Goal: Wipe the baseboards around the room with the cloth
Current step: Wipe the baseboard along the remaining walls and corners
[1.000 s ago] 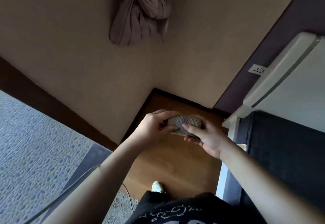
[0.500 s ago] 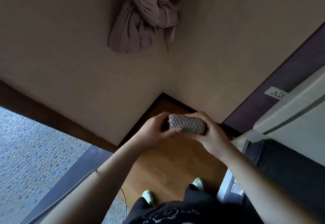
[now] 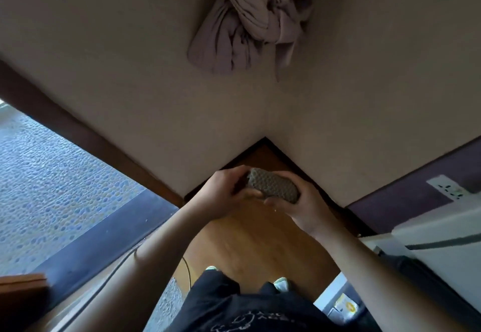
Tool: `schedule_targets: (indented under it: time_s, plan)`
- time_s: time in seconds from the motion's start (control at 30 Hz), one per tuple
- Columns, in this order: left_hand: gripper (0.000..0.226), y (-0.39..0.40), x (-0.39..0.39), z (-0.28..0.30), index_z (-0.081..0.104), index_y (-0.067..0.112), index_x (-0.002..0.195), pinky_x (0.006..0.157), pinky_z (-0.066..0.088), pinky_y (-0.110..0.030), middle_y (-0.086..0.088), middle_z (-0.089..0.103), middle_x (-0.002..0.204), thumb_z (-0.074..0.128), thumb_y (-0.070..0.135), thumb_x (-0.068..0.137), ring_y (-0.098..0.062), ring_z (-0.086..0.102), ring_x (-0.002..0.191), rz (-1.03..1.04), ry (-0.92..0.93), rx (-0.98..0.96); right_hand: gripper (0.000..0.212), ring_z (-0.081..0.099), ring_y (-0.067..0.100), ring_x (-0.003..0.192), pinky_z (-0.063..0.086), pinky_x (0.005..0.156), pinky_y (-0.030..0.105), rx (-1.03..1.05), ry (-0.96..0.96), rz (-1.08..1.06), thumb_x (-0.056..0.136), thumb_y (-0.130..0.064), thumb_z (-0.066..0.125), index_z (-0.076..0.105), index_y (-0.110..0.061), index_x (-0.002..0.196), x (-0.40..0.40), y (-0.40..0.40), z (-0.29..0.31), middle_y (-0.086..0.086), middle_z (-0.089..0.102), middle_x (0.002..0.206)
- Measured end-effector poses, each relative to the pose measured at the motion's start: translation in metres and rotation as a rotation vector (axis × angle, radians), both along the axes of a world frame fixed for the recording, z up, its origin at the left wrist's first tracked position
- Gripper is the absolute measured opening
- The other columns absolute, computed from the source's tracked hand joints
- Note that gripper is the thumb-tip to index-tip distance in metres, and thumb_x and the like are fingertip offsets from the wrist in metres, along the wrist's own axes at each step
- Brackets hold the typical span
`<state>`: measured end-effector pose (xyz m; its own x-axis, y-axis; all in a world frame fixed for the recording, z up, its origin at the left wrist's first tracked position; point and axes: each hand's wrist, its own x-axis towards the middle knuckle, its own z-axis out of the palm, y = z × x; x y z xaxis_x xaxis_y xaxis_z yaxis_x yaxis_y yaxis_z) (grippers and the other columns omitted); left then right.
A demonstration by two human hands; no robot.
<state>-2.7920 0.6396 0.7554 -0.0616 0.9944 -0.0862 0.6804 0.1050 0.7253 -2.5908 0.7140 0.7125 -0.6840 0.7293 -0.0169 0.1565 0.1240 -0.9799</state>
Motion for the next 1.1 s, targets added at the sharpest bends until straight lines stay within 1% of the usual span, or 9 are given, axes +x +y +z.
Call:
schedule_targets:
  time_s: [0.13,0.27,0.4,0.5,0.63,0.8,0.87,0.97,1.1]
  plan:
    - [0.032,-0.006,-0.014,-0.009,0.059,0.026,0.1,0.06,0.037,-0.005,0.021,0.054,0.071,0.057,0.054,0.084,0.016,0.055,0.07,0.076,-0.036,-0.053,0.043,0.064,0.0,0.085,0.046,0.063,0.009,0.096,-0.047,0.082,0.075,-0.046,0.08,0.06,-0.033,0.111,-0.025,0.01,-0.002,-0.022,0.064,0.098]
    - [0.017,0.001,-0.042,-0.022,0.049,0.041,0.088,0.059,0.039,-0.01,0.017,0.057,0.069,0.066,0.04,0.091,0.008,0.057,0.068,0.121,-0.041,-0.079,0.049,0.064,-0.002,0.083,0.046,0.063,0.008,0.174,-0.086,0.134,0.072,-0.056,0.077,0.06,-0.032,0.111,-0.054,0.028,-0.004,-0.02,0.065,0.095]
    - [0.015,0.012,-0.07,-0.039,0.055,0.034,0.097,0.061,0.042,-0.013,0.015,0.06,0.074,0.068,0.037,0.091,0.001,0.059,0.071,0.127,-0.095,-0.093,0.044,0.063,-0.004,0.091,0.049,0.07,0.012,0.234,-0.154,0.192,0.073,-0.056,0.074,0.057,-0.044,0.112,-0.081,0.05,-0.01,-0.024,0.065,0.102]
    - [0.022,0.025,-0.083,-0.051,0.056,0.031,0.107,0.065,0.04,-0.009,0.02,0.059,0.082,0.069,0.036,0.09,0.009,0.058,0.078,0.117,-0.143,-0.064,0.046,0.058,-0.012,0.098,0.045,0.076,0.006,0.286,-0.229,0.254,0.074,-0.048,0.077,0.053,-0.052,0.113,-0.095,0.074,-0.012,-0.035,0.059,0.109]
    - [0.044,0.047,-0.092,-0.063,0.055,0.018,0.13,0.076,0.036,0.001,0.015,0.059,0.106,0.069,0.033,0.091,0.008,0.052,0.091,0.134,-0.171,-0.044,0.049,0.054,-0.01,0.104,0.041,0.081,0.005,0.357,-0.294,0.275,0.074,-0.032,0.081,0.057,-0.038,0.116,-0.111,0.103,-0.021,-0.03,0.054,0.111]
    - [0.05,0.075,-0.106,-0.07,0.051,0.025,0.136,0.081,0.043,-0.006,0.008,0.059,0.122,0.067,0.038,0.091,-0.001,0.056,0.1,0.166,-0.191,-0.081,0.046,0.058,-0.011,0.095,0.045,0.073,0.007,0.305,-0.306,0.226,0.074,-0.033,0.084,0.058,-0.039,0.111,-0.12,0.127,-0.033,-0.029,0.061,0.101]
    - [0.048,0.091,-0.11,-0.071,0.052,0.024,0.136,0.083,0.047,-0.009,0.007,0.059,0.123,0.063,0.041,0.093,-0.001,0.058,0.099,0.233,-0.201,-0.063,0.045,0.058,-0.011,0.095,0.046,0.073,0.008,0.289,-0.293,0.161,0.075,-0.036,0.083,0.057,-0.038,0.112,-0.124,0.141,-0.038,-0.025,0.061,0.1]
    - [0.044,0.123,-0.11,-0.073,0.055,0.02,0.135,0.094,0.052,-0.029,0.007,0.059,0.121,0.056,0.042,0.096,-0.008,0.061,0.105,0.372,-0.249,-0.049,0.045,0.055,-0.017,0.093,0.044,0.072,0.004,0.276,-0.278,0.061,0.077,-0.036,0.082,0.055,-0.036,0.113,-0.131,0.173,-0.045,-0.027,0.058,0.1]
    - [0.037,0.168,-0.103,-0.085,0.052,0.029,0.134,0.086,0.048,-0.021,0.008,0.053,0.12,0.052,0.041,0.099,-0.005,0.057,0.102,0.58,-0.182,-0.006,0.045,0.052,-0.023,0.094,0.041,0.072,-0.001,0.241,-0.237,-0.007,0.077,-0.032,0.083,0.055,-0.033,0.113,-0.136,0.222,-0.056,-0.031,0.055,0.101]
